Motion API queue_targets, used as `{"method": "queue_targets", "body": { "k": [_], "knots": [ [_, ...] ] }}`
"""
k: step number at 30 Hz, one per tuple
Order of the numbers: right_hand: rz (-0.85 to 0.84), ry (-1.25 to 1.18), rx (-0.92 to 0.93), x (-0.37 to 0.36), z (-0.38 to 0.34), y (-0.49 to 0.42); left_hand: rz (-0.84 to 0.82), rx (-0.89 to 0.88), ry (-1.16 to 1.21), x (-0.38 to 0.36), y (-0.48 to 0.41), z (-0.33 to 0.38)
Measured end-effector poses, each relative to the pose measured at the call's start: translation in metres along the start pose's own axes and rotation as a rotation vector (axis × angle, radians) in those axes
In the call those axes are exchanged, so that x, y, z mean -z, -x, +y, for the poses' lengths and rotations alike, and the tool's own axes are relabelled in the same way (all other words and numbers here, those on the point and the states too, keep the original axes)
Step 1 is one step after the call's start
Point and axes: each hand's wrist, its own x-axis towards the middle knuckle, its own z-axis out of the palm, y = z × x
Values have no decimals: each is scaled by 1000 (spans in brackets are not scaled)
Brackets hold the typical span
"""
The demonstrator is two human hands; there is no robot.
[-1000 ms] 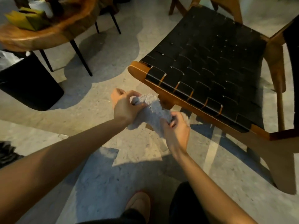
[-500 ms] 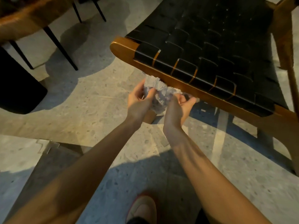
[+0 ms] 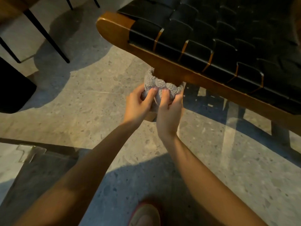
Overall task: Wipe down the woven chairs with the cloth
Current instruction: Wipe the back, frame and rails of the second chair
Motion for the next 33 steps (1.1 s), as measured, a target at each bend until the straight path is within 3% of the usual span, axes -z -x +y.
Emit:
{"method": "queue_targets", "body": {
  "k": [6,10,15,19,23,27,33],
  "knots": [
    [-200,-20,-56,-8,47,4,-111,122,-159,7,-4,-57],
    [-349,101,-327,-17,82,1,-178,197,-314,7,-6,-91],
    [-407,137,-451,-28,108,-1,-272,316,-506,9,-15,-131],
    [-449,117,-537,-33,118,-1,-296,390,-516,8,-15,-143],
    [-453,148,-552,-30,113,-4,-162,328,-400,4,-7,-141],
    [-400,297,-415,-19,94,-6,21,300,-210,-8,8,-125],
    [-275,189,-169,6,45,0,287,174,17,-28,17,-70]
  ]
}}
